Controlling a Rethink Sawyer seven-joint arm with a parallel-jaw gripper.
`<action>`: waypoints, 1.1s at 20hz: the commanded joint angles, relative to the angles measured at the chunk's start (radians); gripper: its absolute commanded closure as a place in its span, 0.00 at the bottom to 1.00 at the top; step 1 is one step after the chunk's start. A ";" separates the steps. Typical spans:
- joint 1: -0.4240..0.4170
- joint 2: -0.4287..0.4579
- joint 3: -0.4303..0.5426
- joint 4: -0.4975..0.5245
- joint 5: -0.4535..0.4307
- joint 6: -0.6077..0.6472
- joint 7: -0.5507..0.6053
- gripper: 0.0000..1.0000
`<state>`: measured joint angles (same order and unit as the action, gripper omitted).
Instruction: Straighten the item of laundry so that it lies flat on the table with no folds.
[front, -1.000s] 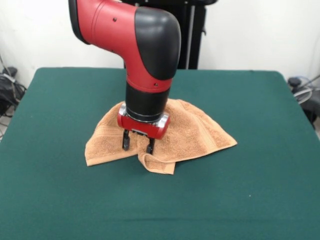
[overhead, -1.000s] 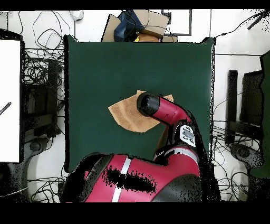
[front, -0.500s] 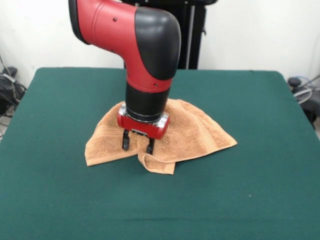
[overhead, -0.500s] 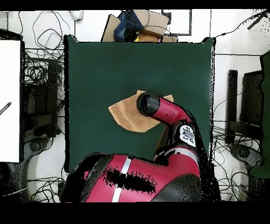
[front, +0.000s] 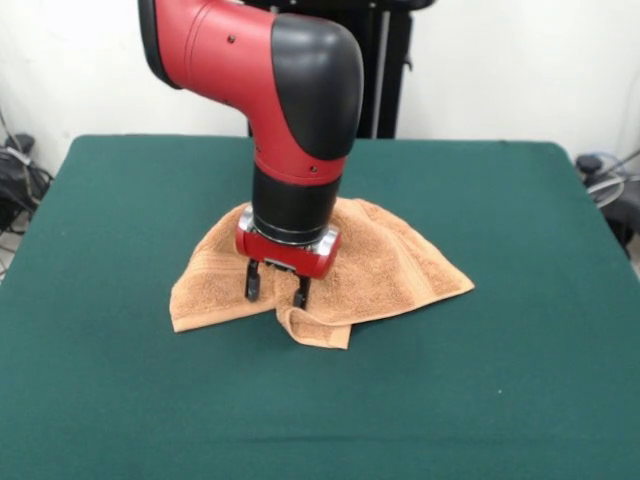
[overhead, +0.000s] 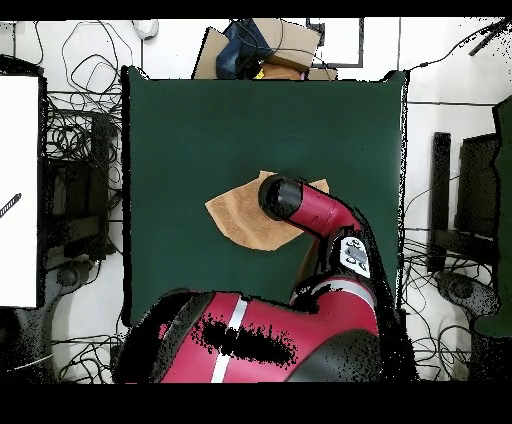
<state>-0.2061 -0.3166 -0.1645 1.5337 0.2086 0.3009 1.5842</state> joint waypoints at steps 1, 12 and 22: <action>0.028 0.039 0.114 -0.055 -0.007 -0.036 0.141 0.00; 0.038 0.084 0.096 -0.172 0.009 0.038 0.128 0.00; 0.046 0.111 0.080 -0.244 0.015 0.092 0.142 0.00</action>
<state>-0.1797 -0.2674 -0.1763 1.3955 0.2078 0.3788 1.5840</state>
